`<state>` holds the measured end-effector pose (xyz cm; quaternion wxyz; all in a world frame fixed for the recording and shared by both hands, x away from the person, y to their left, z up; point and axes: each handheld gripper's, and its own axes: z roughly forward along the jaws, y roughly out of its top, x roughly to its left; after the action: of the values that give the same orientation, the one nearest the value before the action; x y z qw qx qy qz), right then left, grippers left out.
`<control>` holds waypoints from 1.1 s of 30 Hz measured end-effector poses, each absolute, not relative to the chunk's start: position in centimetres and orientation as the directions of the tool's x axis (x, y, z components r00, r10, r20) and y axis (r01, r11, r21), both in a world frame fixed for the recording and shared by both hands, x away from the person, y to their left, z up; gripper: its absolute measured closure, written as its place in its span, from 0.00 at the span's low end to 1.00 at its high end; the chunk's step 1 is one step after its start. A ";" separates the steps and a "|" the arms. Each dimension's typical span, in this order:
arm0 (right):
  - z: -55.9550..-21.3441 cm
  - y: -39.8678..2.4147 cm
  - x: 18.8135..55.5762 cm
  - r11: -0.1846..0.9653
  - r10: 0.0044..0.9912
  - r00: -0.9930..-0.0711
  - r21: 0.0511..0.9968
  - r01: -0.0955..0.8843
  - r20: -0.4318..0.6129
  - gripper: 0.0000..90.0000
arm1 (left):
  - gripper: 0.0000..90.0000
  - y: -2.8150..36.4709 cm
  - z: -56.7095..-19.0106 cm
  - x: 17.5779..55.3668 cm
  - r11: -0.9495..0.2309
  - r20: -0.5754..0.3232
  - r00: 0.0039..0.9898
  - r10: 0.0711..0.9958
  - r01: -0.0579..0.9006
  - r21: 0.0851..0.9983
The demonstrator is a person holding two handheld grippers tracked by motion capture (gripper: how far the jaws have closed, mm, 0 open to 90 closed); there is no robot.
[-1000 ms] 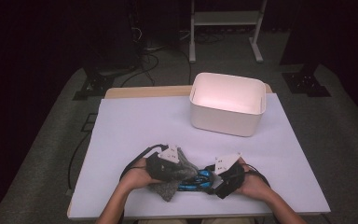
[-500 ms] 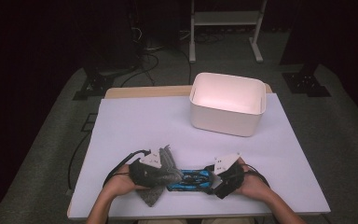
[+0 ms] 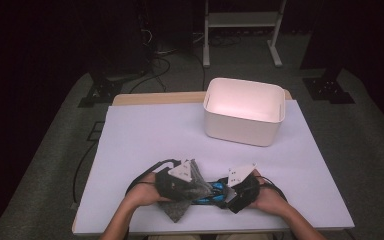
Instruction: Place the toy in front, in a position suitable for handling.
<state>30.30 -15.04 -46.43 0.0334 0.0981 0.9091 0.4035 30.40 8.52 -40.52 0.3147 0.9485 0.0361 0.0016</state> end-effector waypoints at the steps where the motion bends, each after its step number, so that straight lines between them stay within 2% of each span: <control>1: -46.4 -15.1 30.3 0.655 0.206 -0.978 0.740 0.152 0.019 0.25 | 0.80 8.1 -40.2 30.4 -0.804 -0.004 0.998 0.058 0.049 0.593; 14: -46.5 -15.0 30.2 0.653 0.206 -0.978 0.742 0.151 0.018 0.25 | 0.79 2.6 -40.4 31.2 -0.814 -0.021 0.999 -0.039 -0.019 0.580; 18: -46.5 -15.0 30.3 0.654 0.205 -0.979 0.742 0.147 0.013 0.25 | 0.77 3.2 -40.4 31.8 -0.819 0.010 1.000 0.008 0.001 0.573; 23: -46.5 -15.0 30.2 0.655 0.206 -0.979 0.741 0.147 0.012 0.25 | 0.77 4.6 -40.5 32.6 -0.798 -0.031 0.999 0.045 0.055 0.600; 33: -46.5 -15.0 30.2 0.658 0.205 -0.979 0.740 0.142 0.006 0.25 | 0.78 8.6 -40.2 32.9 -0.815 -0.013 0.990 0.139 0.122 0.567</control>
<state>30.17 -14.96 -46.46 0.0388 0.0953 0.9096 0.4026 32.94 8.57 -40.17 0.2967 0.9524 0.0684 0.0146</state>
